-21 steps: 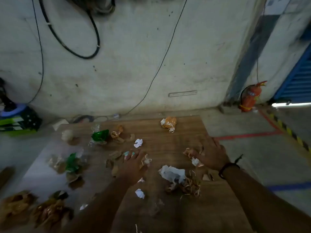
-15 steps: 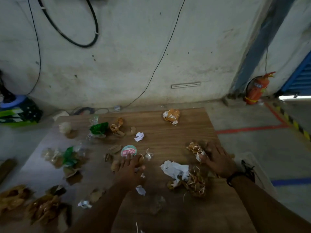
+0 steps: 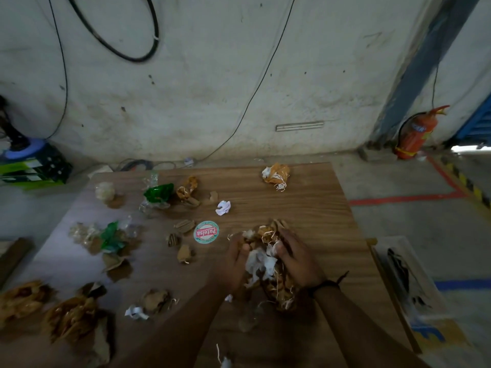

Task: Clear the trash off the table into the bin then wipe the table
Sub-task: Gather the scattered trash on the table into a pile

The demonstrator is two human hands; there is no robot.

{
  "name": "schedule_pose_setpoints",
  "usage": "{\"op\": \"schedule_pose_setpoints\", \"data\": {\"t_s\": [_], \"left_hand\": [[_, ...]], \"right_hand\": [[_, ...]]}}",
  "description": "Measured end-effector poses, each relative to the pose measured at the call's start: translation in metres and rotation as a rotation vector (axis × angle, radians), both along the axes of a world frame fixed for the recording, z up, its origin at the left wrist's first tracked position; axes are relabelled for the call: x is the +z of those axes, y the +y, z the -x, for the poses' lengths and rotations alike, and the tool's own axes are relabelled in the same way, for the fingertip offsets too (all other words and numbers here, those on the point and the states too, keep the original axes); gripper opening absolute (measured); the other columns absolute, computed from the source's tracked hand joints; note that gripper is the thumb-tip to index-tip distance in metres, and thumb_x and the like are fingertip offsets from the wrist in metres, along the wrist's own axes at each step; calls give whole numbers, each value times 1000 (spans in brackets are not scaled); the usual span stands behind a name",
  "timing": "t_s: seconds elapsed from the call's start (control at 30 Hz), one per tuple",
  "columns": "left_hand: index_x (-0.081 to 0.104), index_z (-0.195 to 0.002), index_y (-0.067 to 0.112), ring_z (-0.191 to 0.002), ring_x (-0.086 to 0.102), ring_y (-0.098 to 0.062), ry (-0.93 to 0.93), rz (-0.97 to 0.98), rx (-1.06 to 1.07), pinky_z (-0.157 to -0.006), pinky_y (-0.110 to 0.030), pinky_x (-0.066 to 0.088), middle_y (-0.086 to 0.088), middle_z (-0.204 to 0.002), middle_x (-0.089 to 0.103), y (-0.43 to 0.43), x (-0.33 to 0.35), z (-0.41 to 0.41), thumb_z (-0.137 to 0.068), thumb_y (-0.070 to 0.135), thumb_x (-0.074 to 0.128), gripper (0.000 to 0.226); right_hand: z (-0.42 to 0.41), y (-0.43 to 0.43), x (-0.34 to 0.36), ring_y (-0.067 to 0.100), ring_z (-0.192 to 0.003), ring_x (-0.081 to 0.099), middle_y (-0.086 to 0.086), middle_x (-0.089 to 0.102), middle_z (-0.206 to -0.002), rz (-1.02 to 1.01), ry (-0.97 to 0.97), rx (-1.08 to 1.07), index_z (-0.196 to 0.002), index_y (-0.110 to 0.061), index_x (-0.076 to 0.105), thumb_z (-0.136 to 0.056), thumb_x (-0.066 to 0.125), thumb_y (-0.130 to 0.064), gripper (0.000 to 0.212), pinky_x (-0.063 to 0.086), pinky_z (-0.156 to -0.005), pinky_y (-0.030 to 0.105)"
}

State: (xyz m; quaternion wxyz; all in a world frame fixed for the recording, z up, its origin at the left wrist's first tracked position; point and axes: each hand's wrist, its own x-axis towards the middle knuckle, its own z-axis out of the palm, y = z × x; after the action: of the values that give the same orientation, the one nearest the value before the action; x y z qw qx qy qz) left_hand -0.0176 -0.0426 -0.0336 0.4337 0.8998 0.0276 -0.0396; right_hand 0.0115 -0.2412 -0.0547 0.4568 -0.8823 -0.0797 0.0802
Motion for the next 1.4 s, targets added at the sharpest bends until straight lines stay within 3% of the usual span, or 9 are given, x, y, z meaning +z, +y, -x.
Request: {"op": "schedule_pose_setpoints", "data": {"t_s": [0.13, 0.4, 0.53, 0.73, 0.87, 1.03, 1.17, 1.27, 1.4], "left_hand": [[40, -144, 18, -138, 38, -23, -54, -118, 136, -113, -38, 32, -6, -147, 46, 38, 10, 20, -100, 53, 21, 59], [32, -144, 34, -139, 35, -18, 49, -148, 99, -113, -47, 31, 6, -150, 37, 48, -38, 111, -89, 70, 27, 66], [24, -152, 16, -144, 27, -20, 50, 11, 97, -118, -40, 23, -3, -156, 30, 11, -35, 107, -82, 81, 17, 96], [45, -133, 24, -107, 36, 29, -121, 102, 178, -91, 3, 25, 16, -123, 50, 21, 1, 103, -103, 28, 36, 32], [22, -150, 32, -145, 13, -2, -165, -13, -45, -119, -27, 13, 9, -158, 20, 64, -28, 132, -92, 59, 41, 67], [-22, -147, 28, -143, -31, -15, -10, -515, -428, -119, -36, -16, 5, -154, -34, 50, -54, 148, -85, 81, 25, 94], [-32, -142, 21, -143, -29, -23, 4, -534, -384, -121, -40, -11, -4, -153, -32, 46, -52, 127, -80, 78, -9, 87], [-16, -151, 13, -149, 6, -29, -6, -476, -360, -117, -48, 27, -11, -159, -2, 46, -58, 112, -93, 64, -2, 79], [-15, -150, 23, -142, -24, -9, -14, -392, -274, -120, -36, -4, 3, -151, -34, 58, -43, 108, -89, 71, 28, 89]], "right_hand": [[18, -34, 21, -7, -126, 36, -22, 39, -136, -111, -79, -130, -135, -37, 40, -96, 40, -53, 42, 29, -99, 12], [72, -15, -19, 7, -129, 36, -10, 41, -141, -72, 44, -204, -142, -38, 34, -93, 43, -57, 53, 32, -108, 35], [76, 50, -29, 11, -135, 37, -9, 41, -146, -159, -4, -168, -144, -33, 35, -84, 36, -68, 70, 31, -114, 39], [90, 57, -20, 8, -144, 25, -10, 28, -156, -225, -5, -189, -147, -34, 28, -85, 35, -69, 72, 24, -119, 39], [125, 17, -19, 9, -143, 20, -8, 25, -155, -169, 18, -282, -143, -37, 21, -78, 34, -68, 73, 16, -116, 32], [166, 38, -30, 14, -142, 23, -4, 23, -157, -89, 42, -293, -151, -28, 18, -79, 30, -76, 88, 16, -115, 32], [173, 89, -52, 23, -137, 41, 5, 36, -154, 66, -8, -282, -154, -26, 13, -86, 18, -78, 86, 33, -112, 46], [164, 116, -46, 17, -146, 24, 3, 21, -159, -80, -58, -234, -151, -26, 10, -90, 21, -73, 78, 22, -119, 39], [155, 72, -16, 7, -144, 23, -4, 25, -157, -112, -142, -290, -147, -30, 21, -91, 22, -71, 70, 16, -119, 26]]}}
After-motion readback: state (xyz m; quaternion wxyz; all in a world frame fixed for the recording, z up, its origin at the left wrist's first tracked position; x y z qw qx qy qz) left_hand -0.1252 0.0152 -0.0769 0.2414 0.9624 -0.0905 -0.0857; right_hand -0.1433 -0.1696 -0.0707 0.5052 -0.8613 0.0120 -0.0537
